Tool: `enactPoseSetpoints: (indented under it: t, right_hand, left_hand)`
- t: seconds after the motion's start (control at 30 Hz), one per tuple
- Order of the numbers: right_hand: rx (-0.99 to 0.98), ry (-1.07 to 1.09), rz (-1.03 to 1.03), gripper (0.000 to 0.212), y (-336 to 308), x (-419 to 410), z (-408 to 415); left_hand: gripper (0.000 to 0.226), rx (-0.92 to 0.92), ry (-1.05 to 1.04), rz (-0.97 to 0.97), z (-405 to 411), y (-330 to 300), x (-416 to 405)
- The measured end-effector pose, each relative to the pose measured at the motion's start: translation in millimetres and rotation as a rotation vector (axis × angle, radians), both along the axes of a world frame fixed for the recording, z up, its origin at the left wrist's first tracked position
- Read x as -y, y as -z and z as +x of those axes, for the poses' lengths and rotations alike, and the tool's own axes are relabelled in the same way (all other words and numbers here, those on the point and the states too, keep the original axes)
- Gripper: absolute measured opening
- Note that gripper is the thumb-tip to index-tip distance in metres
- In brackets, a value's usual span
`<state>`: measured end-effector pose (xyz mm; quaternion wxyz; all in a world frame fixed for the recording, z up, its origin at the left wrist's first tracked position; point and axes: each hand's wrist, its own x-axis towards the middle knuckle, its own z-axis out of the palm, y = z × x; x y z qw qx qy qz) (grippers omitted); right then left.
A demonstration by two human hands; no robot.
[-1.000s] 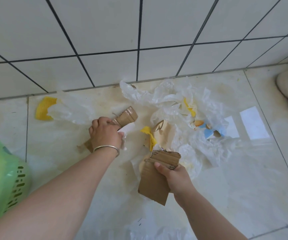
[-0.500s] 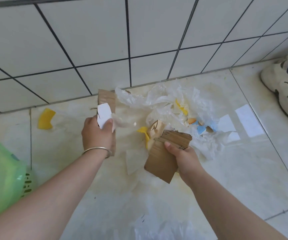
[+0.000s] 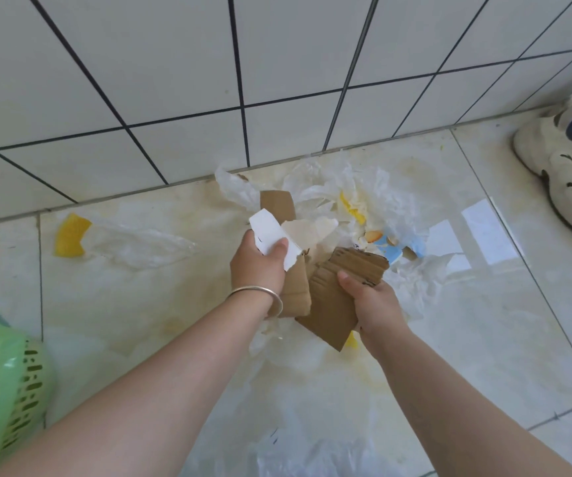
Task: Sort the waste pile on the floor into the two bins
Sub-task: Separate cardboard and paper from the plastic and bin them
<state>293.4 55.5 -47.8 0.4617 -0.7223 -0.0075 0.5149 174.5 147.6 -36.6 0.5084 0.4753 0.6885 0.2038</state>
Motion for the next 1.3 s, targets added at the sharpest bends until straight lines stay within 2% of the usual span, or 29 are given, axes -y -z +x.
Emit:
enactPoseSetpoints:
  t: [0.13, 0.23, 0.33, 0.47, 0.57, 0.67, 0.9, 1.03, 1.17, 1.3]
  right_hand:
    - [0.151, 0.043, -0.090, 0.016, 3, 14, 22]
    - [0.179, 0.103, -0.122, 0.018, 4, 19, 34]
    - [0.093, 0.087, -0.066, 0.010, 4, 20, 35]
    - [-0.055, 0.021, -0.036, 0.006, 8, 16, 24]
    - [-0.061, -0.001, -0.064, 0.018, 14, 15, 16]
    - [-0.093, -0.007, -0.059, 0.017, 18, 18, 12]
    - [-0.101, -0.032, 0.018, 0.017, 9, 17, 4]
    - [-0.063, -0.041, 0.048, 0.019, -3, 17, -6]
    - [-0.093, -0.030, 0.144, 0.024, -21, 23, -19]
    - [-0.135, -0.057, 0.213, 0.015, -40, 40, -44]
  left_hand:
    - [0.023, -0.034, 0.104, -0.019, 6, 8, 10]
    - [0.018, -0.118, 0.191, 0.005, 5, 13, 12]
    - [0.009, -0.131, 0.215, 0.011, 6, 16, 12]
    - [0.009, -0.116, 0.231, -0.008, 12, 19, 10]
    - [0.020, -0.098, 0.224, -0.070, 12, 25, 11]
    - [0.030, -0.064, 0.225, -0.129, 9, 27, 14]
    - [0.035, 0.044, 0.268, -0.130, -4, 13, 18]
    - [0.030, 0.118, 0.197, -0.106, -16, -2, 25]
    - [0.031, 0.141, 0.155, -0.063, -31, -22, 34]
    - [0.034, 0.123, 0.158, -0.054, -60, -42, 54]
